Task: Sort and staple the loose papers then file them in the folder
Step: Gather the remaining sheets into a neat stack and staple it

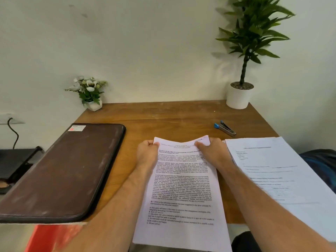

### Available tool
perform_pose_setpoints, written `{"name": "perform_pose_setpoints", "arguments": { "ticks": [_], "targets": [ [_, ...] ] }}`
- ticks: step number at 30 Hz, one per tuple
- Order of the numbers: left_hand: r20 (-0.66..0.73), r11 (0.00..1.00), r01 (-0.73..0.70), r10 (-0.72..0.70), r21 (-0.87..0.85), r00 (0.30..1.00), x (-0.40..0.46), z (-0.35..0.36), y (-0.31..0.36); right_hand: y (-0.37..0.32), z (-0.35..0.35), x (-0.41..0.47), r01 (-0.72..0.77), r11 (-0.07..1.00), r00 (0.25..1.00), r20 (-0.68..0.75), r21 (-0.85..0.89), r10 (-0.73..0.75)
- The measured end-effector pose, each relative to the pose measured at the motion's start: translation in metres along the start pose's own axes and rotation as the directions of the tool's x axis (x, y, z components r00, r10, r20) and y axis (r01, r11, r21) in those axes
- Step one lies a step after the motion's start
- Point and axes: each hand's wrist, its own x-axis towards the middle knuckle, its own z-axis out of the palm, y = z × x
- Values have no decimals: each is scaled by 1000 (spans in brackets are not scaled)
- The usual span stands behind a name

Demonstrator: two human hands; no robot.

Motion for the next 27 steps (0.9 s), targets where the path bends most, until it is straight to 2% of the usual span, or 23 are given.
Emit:
{"name": "perform_pose_setpoints", "arguments": {
  "ticks": [7,12,15,19,22,24,27],
  "targets": [
    [-47,990,-129,131,50,990,12,10,-12,1,-11,16,22,960,993,-103,-280,-53],
    [-74,956,-238,253,169,965,17,14,-21,2,-33,35,51,962,966,-232,-270,-116],
    [-100,935,-264,294,237,951,17,16,-22,3,-43,50,98,926,927,-304,-365,-218],
    [-127,923,-268,311,275,942,16,20,-22,11,-48,68,114,875,946,-217,-471,-240],
    [-130,923,-275,318,267,939,18,22,-24,16,-48,75,190,799,938,-134,-570,-318],
    [-132,923,-275,318,268,939,19,24,-24,15,-45,80,204,734,911,-150,-648,-385],
    [-135,921,-267,314,284,940,19,28,-22,15,-43,87,103,717,913,-220,-690,-343]
  ]
}}
